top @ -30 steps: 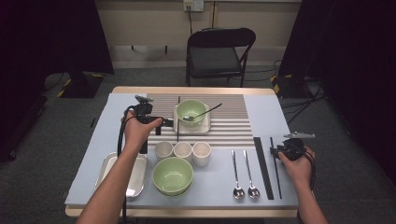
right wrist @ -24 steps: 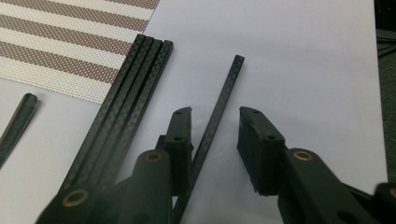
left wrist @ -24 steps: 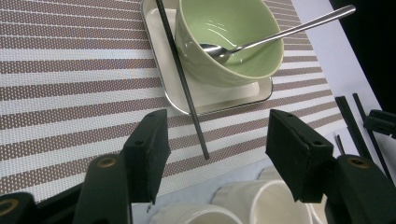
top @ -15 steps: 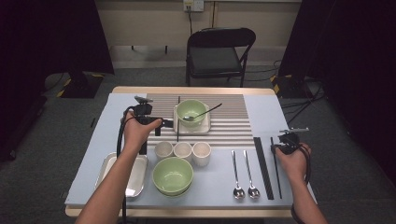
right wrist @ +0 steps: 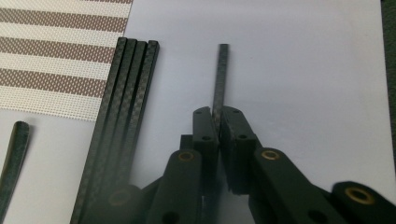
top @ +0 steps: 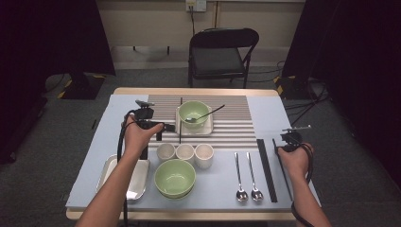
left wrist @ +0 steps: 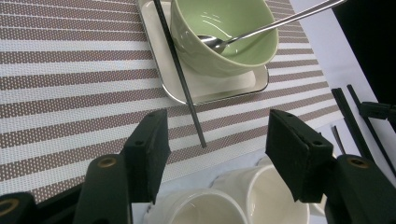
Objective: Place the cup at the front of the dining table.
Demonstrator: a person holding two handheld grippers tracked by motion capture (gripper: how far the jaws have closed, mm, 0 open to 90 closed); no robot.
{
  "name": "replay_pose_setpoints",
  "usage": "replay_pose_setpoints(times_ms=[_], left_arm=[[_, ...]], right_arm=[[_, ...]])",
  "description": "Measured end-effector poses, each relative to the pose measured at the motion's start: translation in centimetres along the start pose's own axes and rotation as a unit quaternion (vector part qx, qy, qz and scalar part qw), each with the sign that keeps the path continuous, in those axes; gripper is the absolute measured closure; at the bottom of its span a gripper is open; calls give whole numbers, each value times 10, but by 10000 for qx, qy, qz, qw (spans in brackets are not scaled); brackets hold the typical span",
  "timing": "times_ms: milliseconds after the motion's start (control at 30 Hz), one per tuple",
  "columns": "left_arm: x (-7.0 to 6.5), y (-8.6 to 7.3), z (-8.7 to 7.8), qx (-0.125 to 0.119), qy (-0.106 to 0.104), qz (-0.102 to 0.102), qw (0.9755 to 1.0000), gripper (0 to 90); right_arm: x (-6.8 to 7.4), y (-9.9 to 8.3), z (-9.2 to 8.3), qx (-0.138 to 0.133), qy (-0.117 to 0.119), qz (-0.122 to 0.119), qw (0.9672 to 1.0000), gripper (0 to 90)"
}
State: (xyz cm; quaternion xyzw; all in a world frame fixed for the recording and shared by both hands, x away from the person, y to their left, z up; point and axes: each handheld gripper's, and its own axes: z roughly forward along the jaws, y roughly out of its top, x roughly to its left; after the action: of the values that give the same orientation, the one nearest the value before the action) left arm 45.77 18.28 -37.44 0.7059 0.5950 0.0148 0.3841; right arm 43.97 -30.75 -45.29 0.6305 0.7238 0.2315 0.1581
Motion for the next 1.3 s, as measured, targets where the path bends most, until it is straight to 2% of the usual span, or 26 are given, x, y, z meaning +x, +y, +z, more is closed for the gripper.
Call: replay_pose_setpoints(times_ms=[67, 267, 500, 633, 767, 867, 1067, 1133, 1300], left_arm=[[0, 0, 0, 1, -3, 9, 10000, 396], [-2, -2, -1, 35, -29, 54, 10000, 396], [0, -2, -2, 28, 25, 75, 10000, 393], [1, -2, -3, 17, 33, 67, 10000, 389], [0, -3, -3, 28, -11, 111, 9999, 389], [-2, -2, -3, 10, -35, 93, 9999, 389], [-7, -3, -1, 24, -68, 111, 9999, 388], [-8, -4, -2, 50, -148, 140, 9998, 387], [-12, -3, -4, 30, -155, 210, 9997, 387]], right_arm=[[-3, 0, 0, -7, 85, 82, 9999, 864], [-3, 1, 0, 26, 96, 106, 9999, 865], [-9, 1, 0, 21, 291, 233, 9993, 865], [-9, 3, -1, 72, 325, 238, 9992, 865], [-12, 2, -1, 43, 433, 296, 9986, 866], [-14, 2, -4, -19, 570, 377, 9977, 866], [-11, 11, -17, -242, 672, 212, 9972, 866], [-9, 14, -22, -307, 736, 244, 9965, 866], [-5, 21, -31, -453, 849, 263, 9950, 865]])
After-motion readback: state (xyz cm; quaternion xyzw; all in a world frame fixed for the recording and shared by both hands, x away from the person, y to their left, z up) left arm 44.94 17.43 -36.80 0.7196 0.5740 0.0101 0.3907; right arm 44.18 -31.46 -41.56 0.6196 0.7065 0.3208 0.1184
